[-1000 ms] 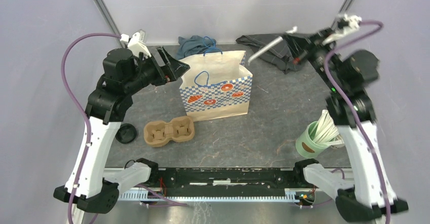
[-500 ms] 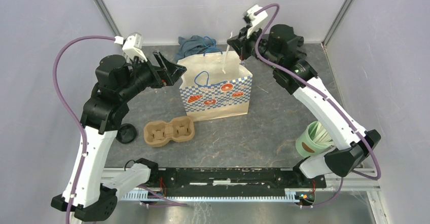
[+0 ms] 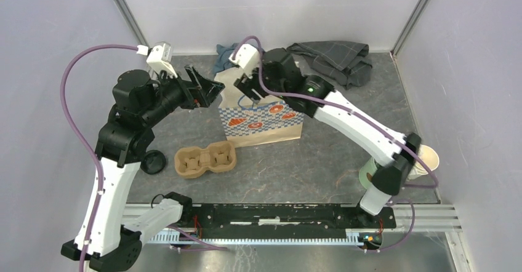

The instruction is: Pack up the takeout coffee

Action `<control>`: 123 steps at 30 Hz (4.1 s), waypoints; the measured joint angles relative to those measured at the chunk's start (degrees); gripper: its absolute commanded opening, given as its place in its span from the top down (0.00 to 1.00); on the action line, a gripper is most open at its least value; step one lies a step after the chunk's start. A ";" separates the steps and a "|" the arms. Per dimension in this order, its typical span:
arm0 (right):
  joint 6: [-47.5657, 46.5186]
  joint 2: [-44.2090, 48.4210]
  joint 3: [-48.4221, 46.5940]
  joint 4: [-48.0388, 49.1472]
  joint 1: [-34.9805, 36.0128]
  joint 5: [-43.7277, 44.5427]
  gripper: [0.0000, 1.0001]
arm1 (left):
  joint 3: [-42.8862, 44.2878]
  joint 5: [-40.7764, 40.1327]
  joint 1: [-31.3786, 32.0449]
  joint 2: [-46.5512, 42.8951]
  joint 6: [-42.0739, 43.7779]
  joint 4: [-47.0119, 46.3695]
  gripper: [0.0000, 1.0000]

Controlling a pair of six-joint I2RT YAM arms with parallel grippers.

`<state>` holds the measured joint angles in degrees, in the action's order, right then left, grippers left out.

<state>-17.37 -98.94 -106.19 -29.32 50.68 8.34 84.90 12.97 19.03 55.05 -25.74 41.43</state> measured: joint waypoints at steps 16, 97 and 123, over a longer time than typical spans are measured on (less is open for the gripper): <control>38.88 49.75 20.41 -28.13 -1.05 31.89 0.10 | -2.47 -0.37 0.00 -0.85 -0.02 -0.70 0.07; 33.59 58.71 38.80 -32.89 -28.30 27.58 1.00 | -1.84 -1.05 0.00 -0.76 0.98 2.62 0.06; 13.97 14.25 1.88 5.05 -21.07 -21.49 1.00 | -0.63 -5.25 0.00 -1.29 -3.63 1.95 0.07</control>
<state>-3.40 -84.68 -104.31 -24.27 29.61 -13.15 84.27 7.73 19.03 53.76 -29.36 43.38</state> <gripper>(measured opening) 0.010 0.933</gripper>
